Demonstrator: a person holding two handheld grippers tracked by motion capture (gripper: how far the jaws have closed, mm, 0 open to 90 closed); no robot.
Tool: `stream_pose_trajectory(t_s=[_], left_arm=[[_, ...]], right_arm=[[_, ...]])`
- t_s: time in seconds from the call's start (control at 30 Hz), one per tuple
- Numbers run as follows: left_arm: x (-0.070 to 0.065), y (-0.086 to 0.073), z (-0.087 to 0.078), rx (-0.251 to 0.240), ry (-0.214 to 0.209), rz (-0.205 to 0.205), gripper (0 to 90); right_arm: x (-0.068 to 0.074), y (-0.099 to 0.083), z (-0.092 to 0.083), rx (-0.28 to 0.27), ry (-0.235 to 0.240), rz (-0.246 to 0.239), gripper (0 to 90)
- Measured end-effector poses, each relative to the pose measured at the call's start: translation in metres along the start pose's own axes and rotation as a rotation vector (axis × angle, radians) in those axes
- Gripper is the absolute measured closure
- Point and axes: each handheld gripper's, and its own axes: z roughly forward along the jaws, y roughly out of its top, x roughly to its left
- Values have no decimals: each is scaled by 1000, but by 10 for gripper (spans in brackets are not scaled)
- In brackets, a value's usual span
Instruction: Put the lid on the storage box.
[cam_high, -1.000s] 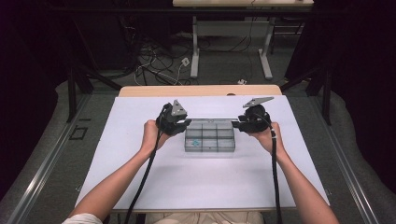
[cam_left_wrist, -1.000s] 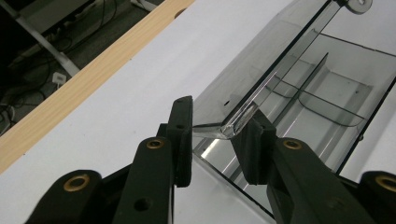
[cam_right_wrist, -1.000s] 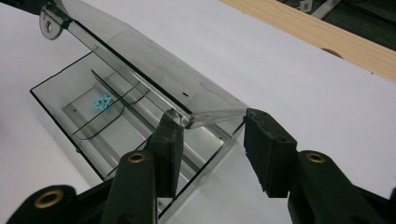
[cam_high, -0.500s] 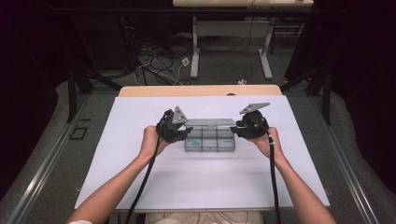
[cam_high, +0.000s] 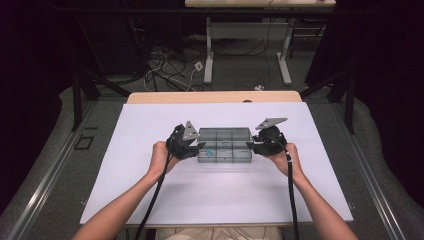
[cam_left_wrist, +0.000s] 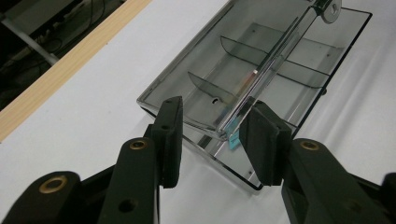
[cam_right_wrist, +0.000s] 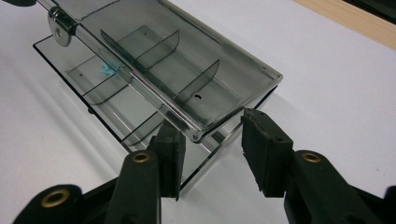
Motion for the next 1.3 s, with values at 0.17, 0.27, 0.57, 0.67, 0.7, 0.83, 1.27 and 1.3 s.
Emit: stream_pose_trajectory(t_s=[0.17, 0.27, 0.57, 0.67, 0.7, 0.83, 1.27, 1.3], left_arm=[[-1, -2, 1, 11, -2, 10, 593], [-1, -2, 1, 17, -4, 12, 591], [-4, -5, 4, 23, -2, 12, 582], [-4, -6, 5, 33, -6, 14, 579], [-4, -6, 5, 36, -6, 20, 578], [-5, -6, 6, 51, -9, 21, 572], [-8, -10, 11, 98, -15, 14, 551], [-8, -10, 11, 105, -15, 13, 550]], right_arm=[[2, -3, 1, 15, 1, -1, 594], [3, -4, 0, 22, 1, 3, 577], [8, -7, -2, 15, 15, 3, 552], [8, -7, -2, 29, 12, -4, 552], [8, -7, -2, 31, 12, 2, 552], [9, -10, 1, 20, 8, -4, 552], [11, -13, 6, 67, 20, -17, 548], [11, -13, 6, 74, 21, -14, 548]])
